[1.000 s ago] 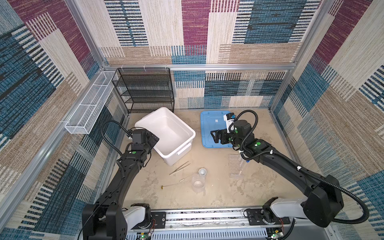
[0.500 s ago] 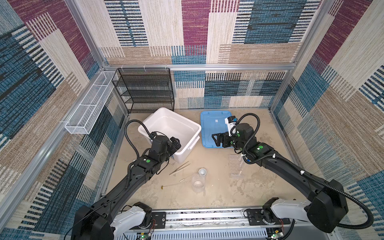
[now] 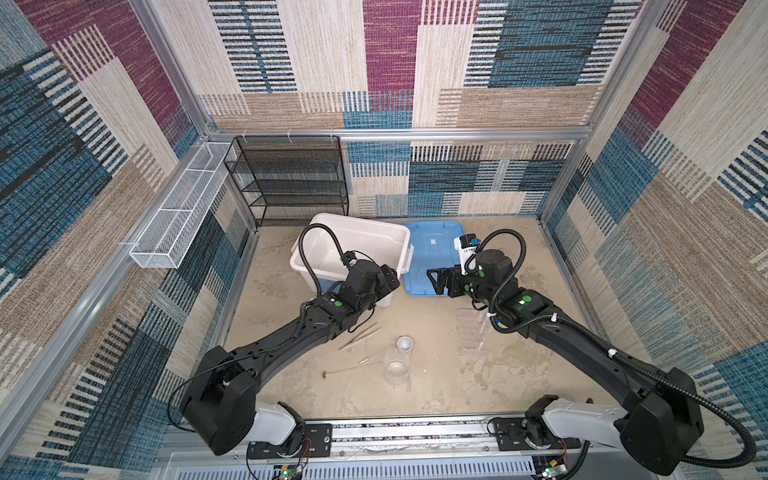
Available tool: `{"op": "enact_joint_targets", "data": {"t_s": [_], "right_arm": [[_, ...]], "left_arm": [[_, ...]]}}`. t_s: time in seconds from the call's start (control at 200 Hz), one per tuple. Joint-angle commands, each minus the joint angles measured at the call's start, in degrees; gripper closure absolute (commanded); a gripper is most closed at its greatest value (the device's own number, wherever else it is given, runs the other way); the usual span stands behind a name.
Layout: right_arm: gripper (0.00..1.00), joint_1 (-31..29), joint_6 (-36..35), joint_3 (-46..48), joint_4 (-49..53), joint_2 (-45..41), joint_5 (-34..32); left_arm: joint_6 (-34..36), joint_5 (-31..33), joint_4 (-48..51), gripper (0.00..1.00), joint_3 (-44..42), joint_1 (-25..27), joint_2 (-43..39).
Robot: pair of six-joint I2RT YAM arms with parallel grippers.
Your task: Organize the chemistry lab equipment
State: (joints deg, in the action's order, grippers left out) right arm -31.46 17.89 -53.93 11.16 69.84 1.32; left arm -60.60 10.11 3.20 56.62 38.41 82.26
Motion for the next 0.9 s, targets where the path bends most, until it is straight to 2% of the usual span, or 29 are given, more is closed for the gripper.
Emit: {"op": "enact_joint_targets", "data": {"t_s": [0.0, 0.105, 0.28, 0.421, 0.516, 0.626, 0.711, 0.811, 0.896], "right_arm": [[0.04, 0.0, 0.49, 0.32, -1.45, -0.68, -1.32], [0.04, 0.0, 0.5, 0.27, -0.91, -1.1, -1.49], [0.03, 0.0, 0.38, 0.61, -1.14, -1.55, -2.08], [0.03, 0.0, 0.02, -0.02, -1.44, -0.79, -1.33], [0.02, 0.0, -0.79, -0.92, -1.15, 0.4, -1.03], [0.0, 0.0, -2.67, -2.3, -0.87, 1.76, 0.02], [0.01, 0.0, -4.79, -4.37, 0.29, 2.94, 1.95], [0.01, 0.0, -6.4, -6.5, 0.25, 4.52, 5.75], [0.01, 0.0, -6.5, -8.85, 0.0, 7.0, 9.91]], "left_arm": [[1.92, -1.96, -3.94, 0.09, 2.49, 0.61, 2.58], [3.54, -4.67, -4.27, 0.1, 2.47, 0.96, 2.59], [8.48, -11.02, 1.97, 0.07, 0.18, 1.03, -1.91], [16.2, -6.9, 12.39, 0.07, -1.52, 0.73, -11.61], [22.15, -5.31, 21.35, 0.08, 1.57, -1.11, -15.92], [31.47, -5.59, 29.89, 0.09, 7.51, -6.32, -17.15], [35.71, -13.09, 33.5, 0.08, 12.15, -15.06, -15.48], [40.07, -17.86, 35.43, 0.08, 17.08, -22.81, -11.72], [42.62, -16.07, 36.28, 0.05, 21.3, -26.1, -7.38]]}}
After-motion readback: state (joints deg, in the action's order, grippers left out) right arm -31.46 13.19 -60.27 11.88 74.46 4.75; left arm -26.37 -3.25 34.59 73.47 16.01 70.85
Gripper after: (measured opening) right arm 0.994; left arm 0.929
